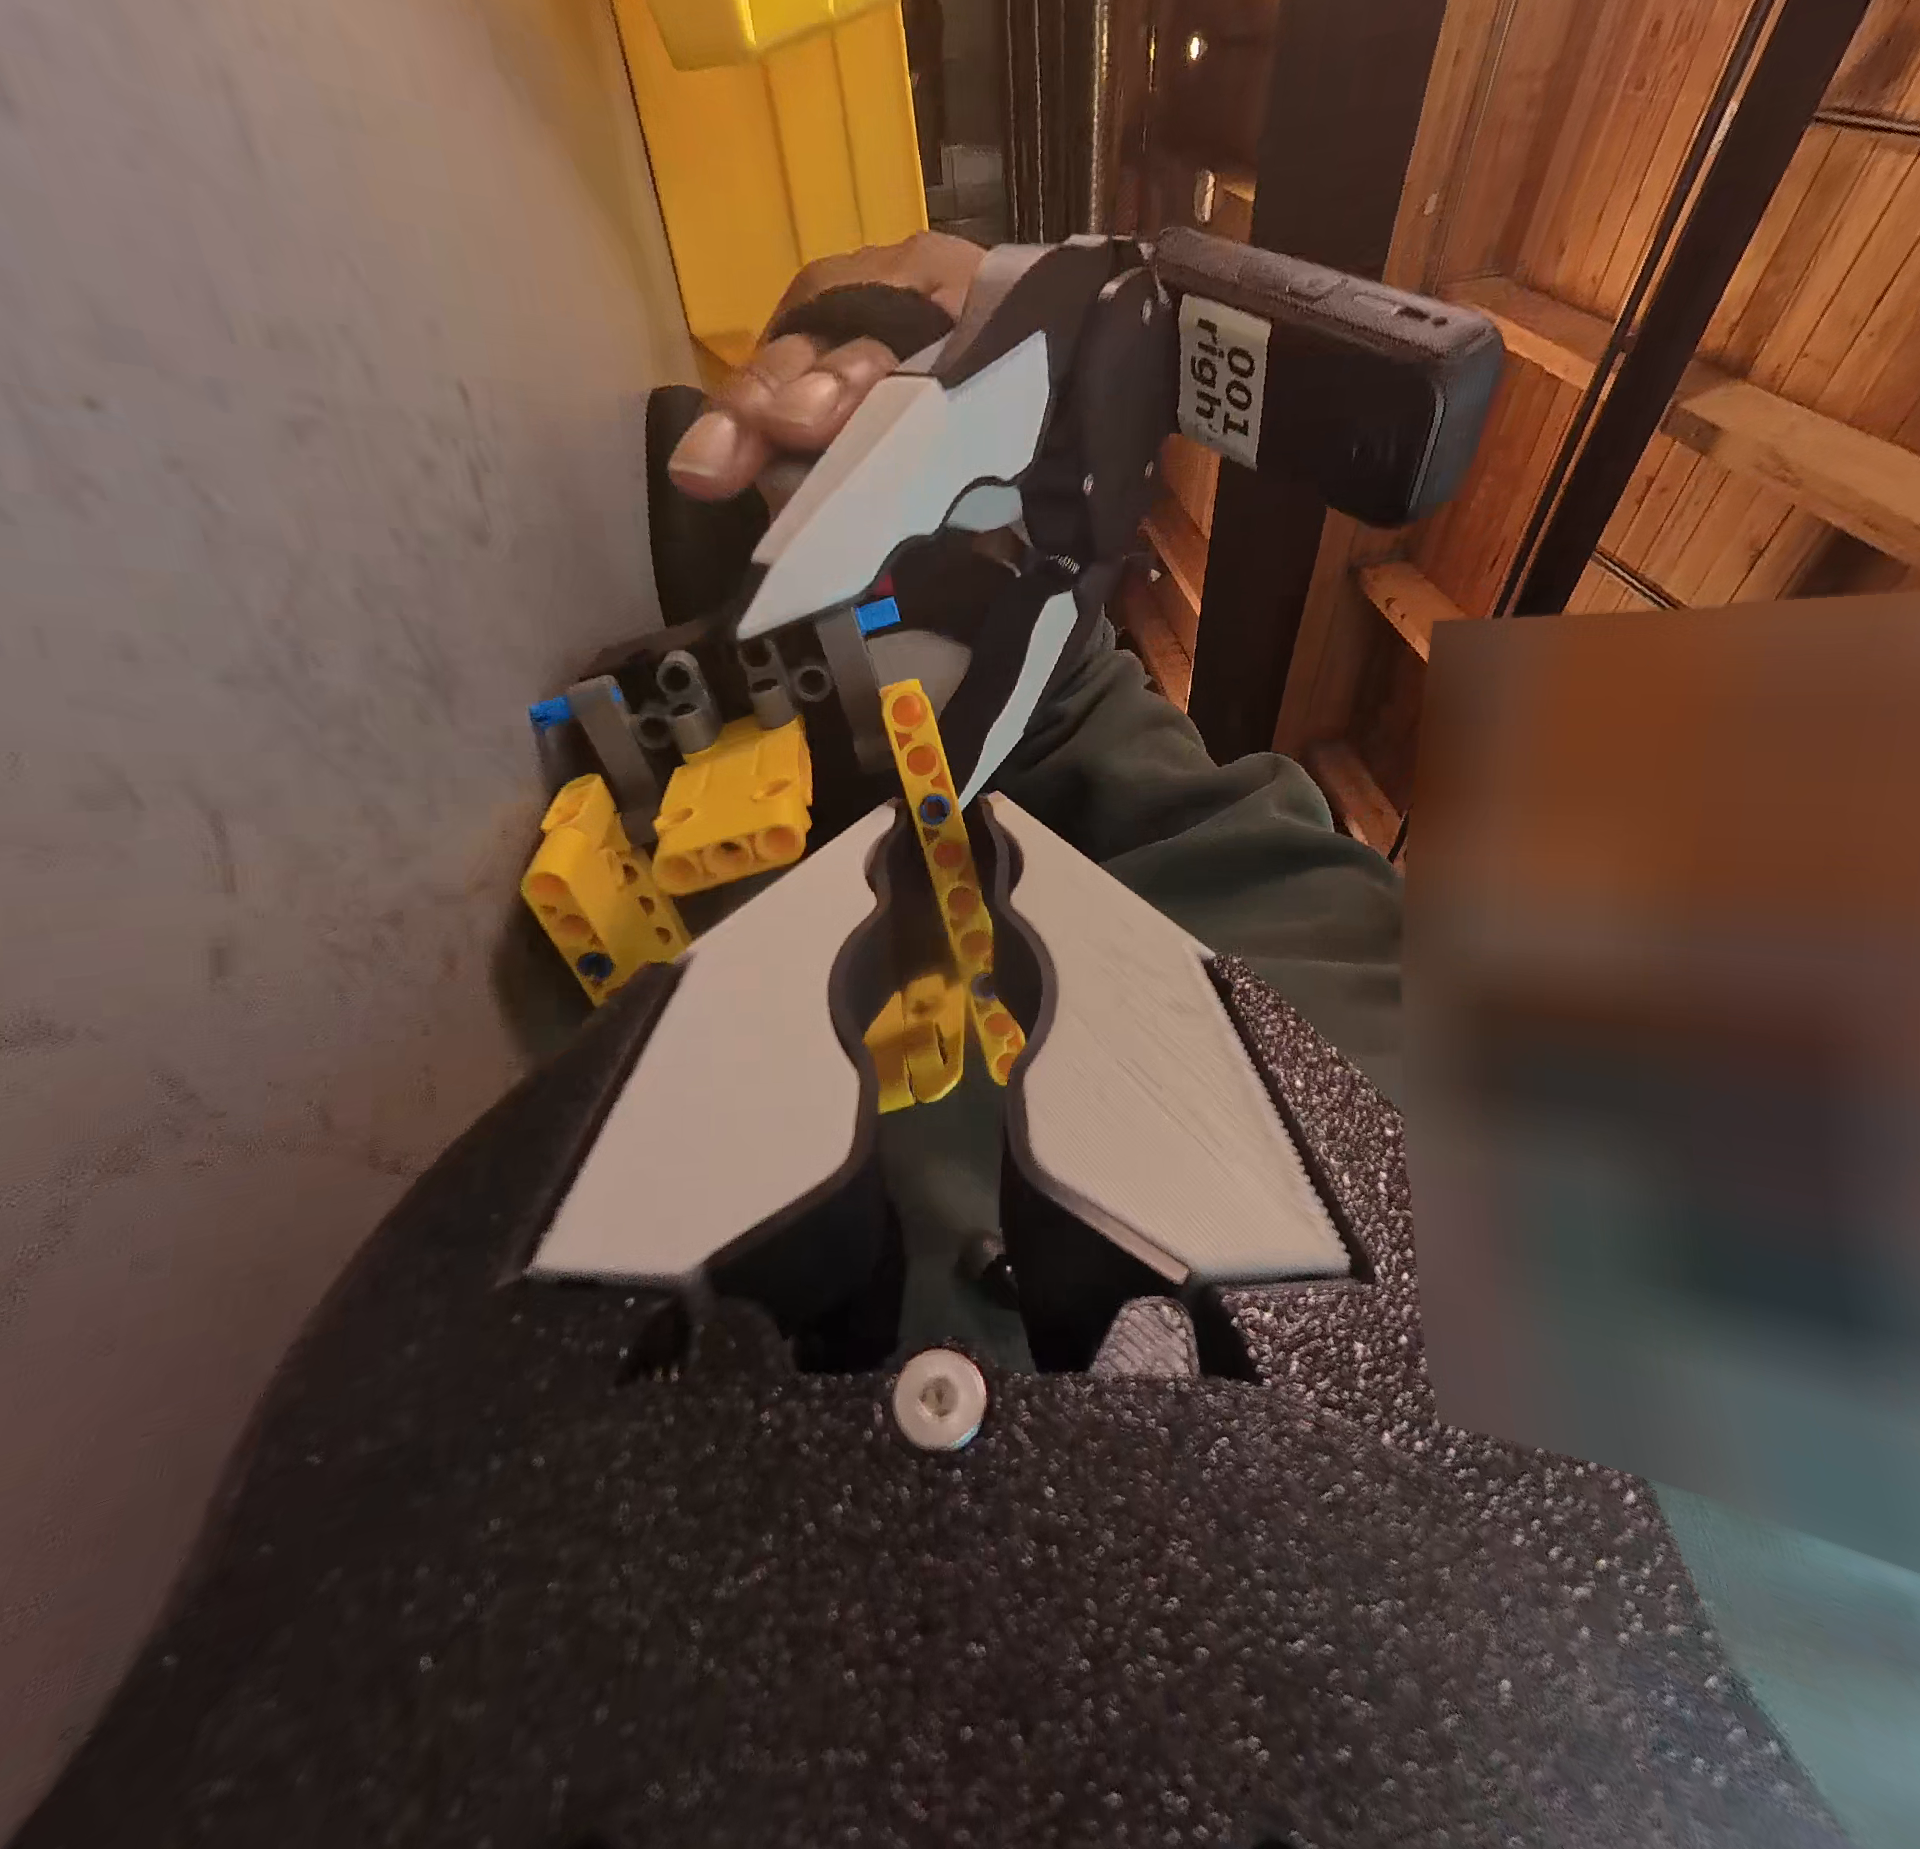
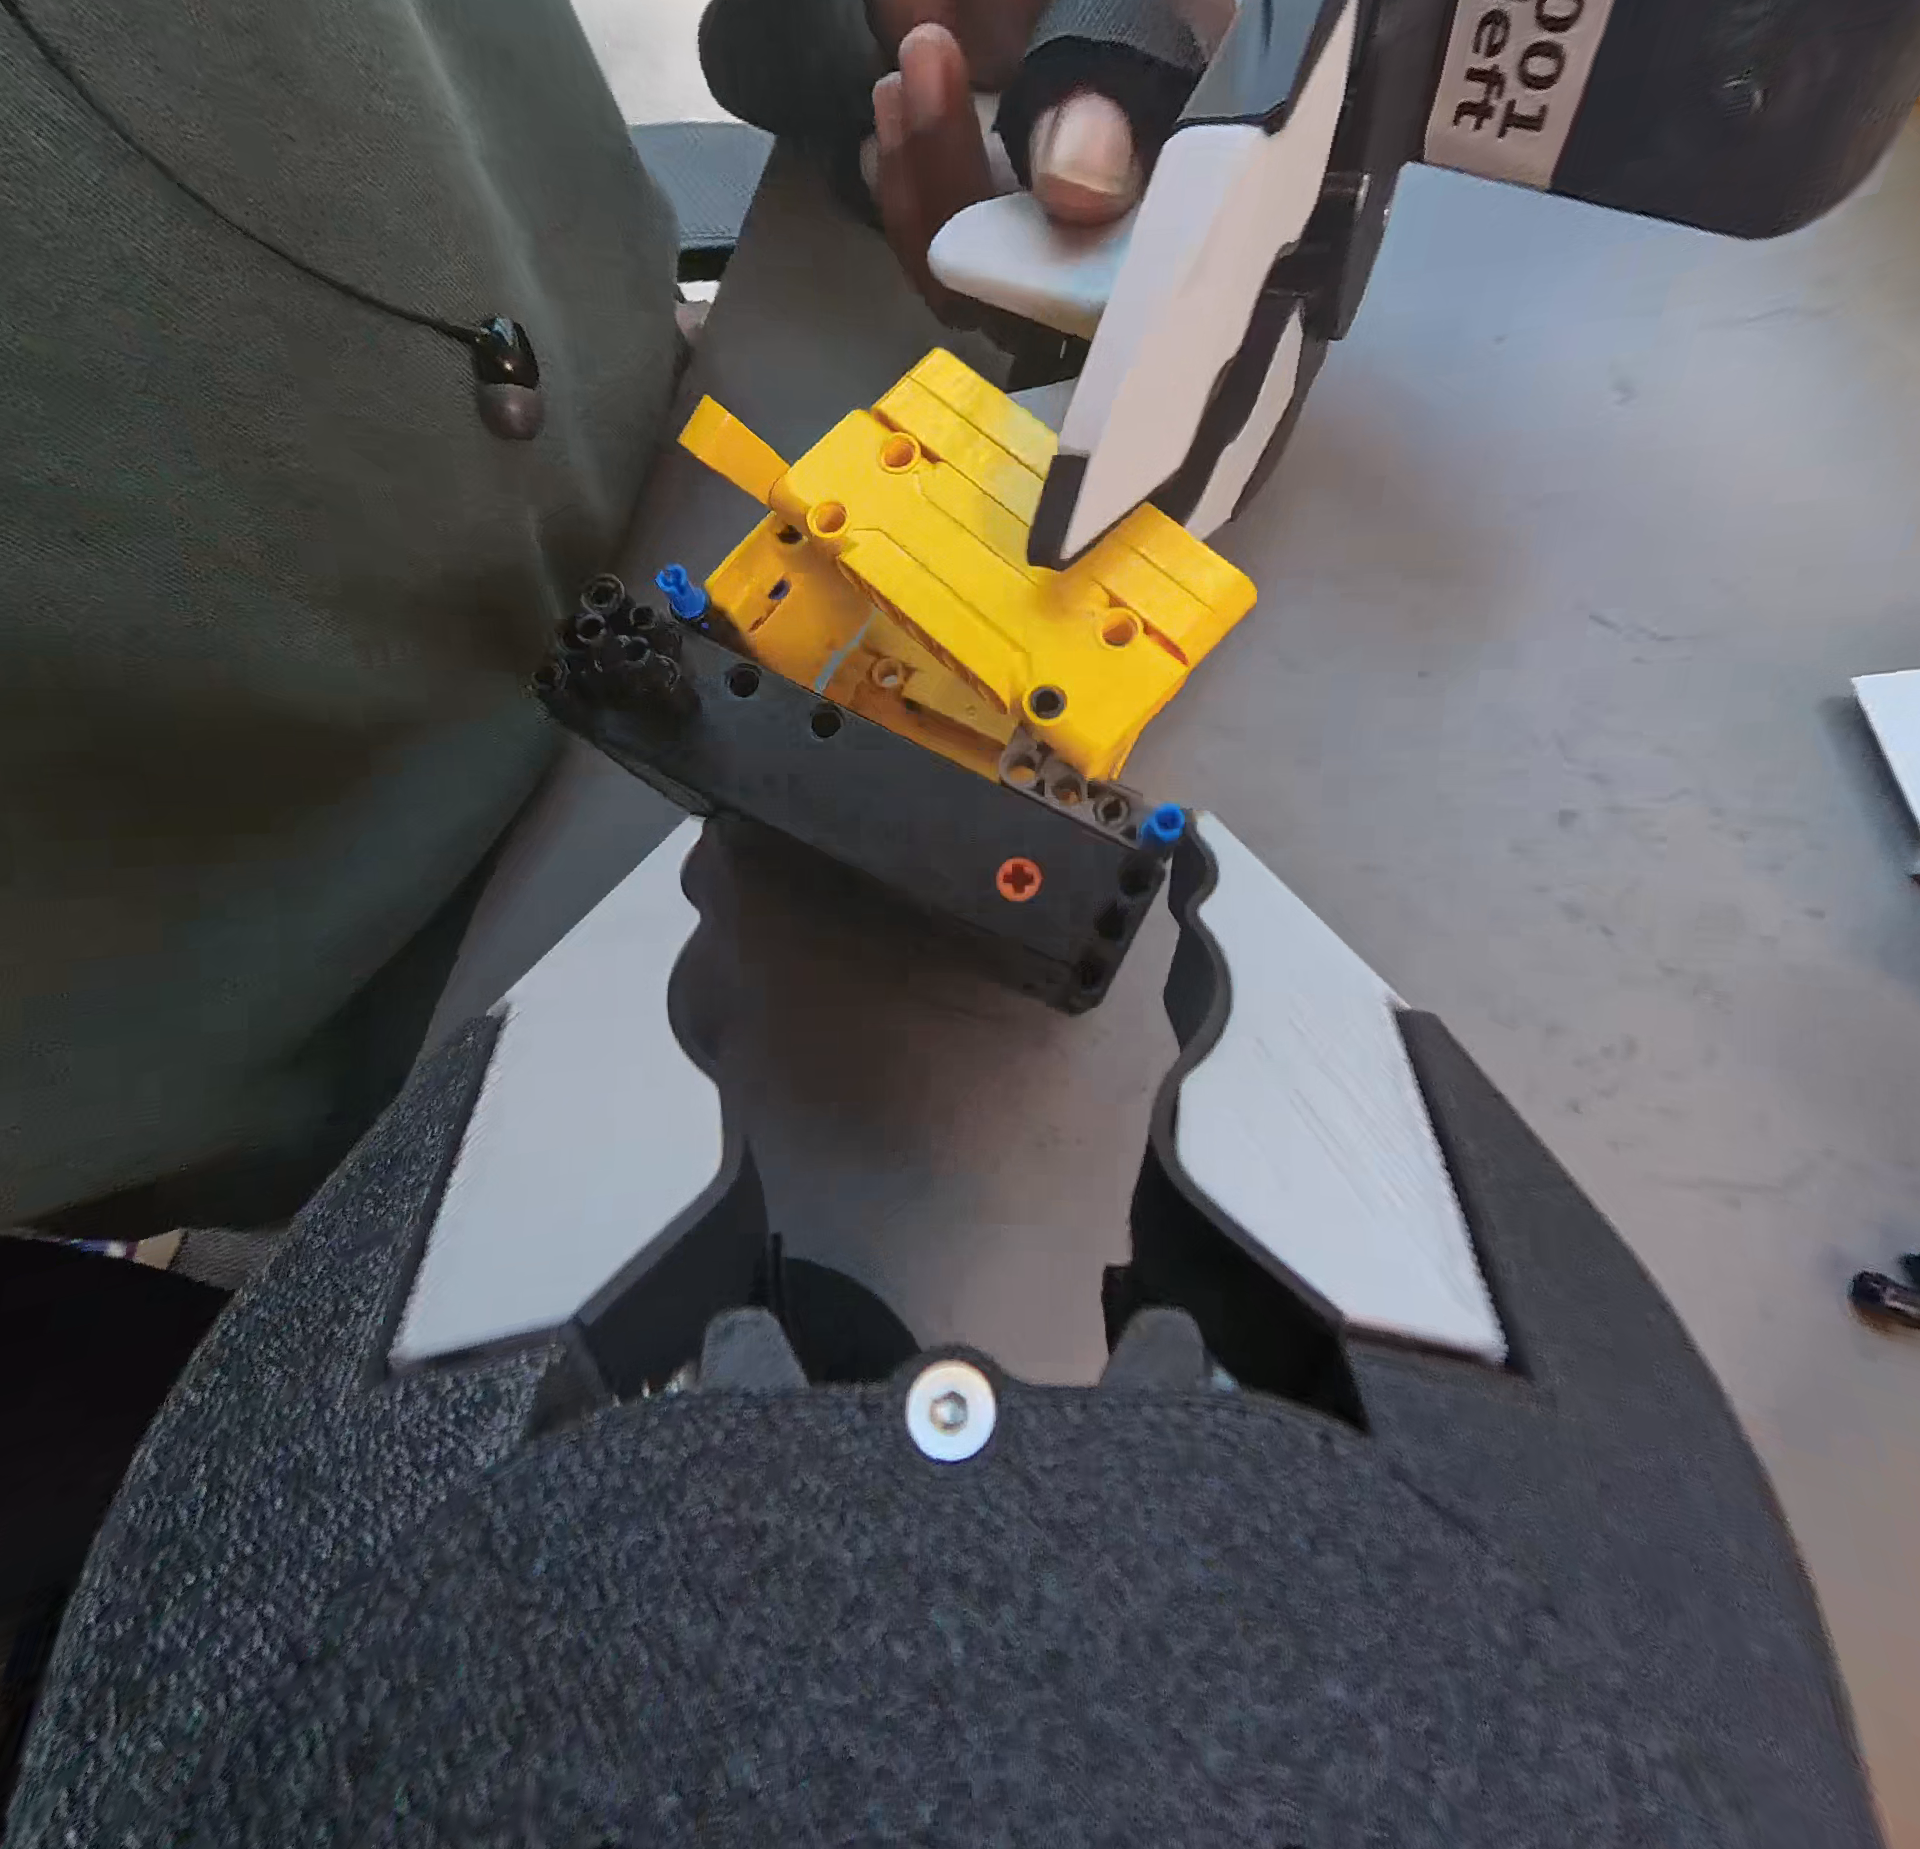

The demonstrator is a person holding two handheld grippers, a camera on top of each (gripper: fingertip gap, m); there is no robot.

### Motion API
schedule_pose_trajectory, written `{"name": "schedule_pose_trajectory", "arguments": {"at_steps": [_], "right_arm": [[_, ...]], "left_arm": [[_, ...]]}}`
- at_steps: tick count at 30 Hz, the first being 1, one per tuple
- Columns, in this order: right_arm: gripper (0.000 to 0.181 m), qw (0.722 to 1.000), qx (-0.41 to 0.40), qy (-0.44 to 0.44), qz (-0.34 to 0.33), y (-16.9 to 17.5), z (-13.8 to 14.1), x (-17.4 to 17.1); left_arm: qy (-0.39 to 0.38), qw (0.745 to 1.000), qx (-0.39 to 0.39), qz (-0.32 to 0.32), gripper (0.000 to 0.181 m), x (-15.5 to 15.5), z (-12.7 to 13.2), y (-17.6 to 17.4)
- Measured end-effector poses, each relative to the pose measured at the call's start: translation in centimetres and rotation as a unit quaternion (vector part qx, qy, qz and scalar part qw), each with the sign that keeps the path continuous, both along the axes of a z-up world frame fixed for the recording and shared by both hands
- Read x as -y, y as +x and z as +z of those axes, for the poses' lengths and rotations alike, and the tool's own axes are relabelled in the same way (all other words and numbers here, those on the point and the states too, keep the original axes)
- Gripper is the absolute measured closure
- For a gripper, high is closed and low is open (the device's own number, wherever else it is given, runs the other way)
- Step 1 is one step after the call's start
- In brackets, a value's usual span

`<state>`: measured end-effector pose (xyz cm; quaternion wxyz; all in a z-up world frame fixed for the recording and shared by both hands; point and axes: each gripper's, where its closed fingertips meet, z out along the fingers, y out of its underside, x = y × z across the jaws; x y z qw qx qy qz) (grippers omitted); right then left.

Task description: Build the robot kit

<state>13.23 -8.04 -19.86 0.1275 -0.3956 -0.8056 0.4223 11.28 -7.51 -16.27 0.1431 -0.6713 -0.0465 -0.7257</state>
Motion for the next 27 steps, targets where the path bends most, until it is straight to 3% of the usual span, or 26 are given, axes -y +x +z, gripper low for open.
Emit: {"name": "schedule_pose_trajectory", "arguments": {"at_steps": [6, 11, 16, 21, 27], "right_arm": [[0.113, 0.996, -0.012, 0.000, -0.084, -0.6, -0.5, -0.4], [0.123, 0.983, -0.025, 0.023, -0.181, -0.7, -0.6, -0.9], [0.125, 0.966, -0.040, 0.070, -0.244, -1.4, -0.8, -1.4], [0.126, 0.939, -0.054, 0.118, -0.320, -2.6, -0.9, -2.4], [0.127, 0.903, -0.086, 0.211, -0.365, -4.1, -0.8, -4.0]], "left_arm": [[0.006, 1.000, -0.023, -0.002, 0.169, -1.7, 0.2, -0.1], [0.102, 0.990, -0.097, -0.008, 0.153, -1.5, 1.0, -1.6], [0.168, 0.973, -0.158, 0.005, 0.159, -0.5, 1.3, -3.4], [0.204, 0.954, -0.209, 0.066, 0.181, -0.6, 1.3, -5.2], [0.241, 0.942, -0.220, 0.081, 0.181, -0.9, 2.0, -6.1]]}}
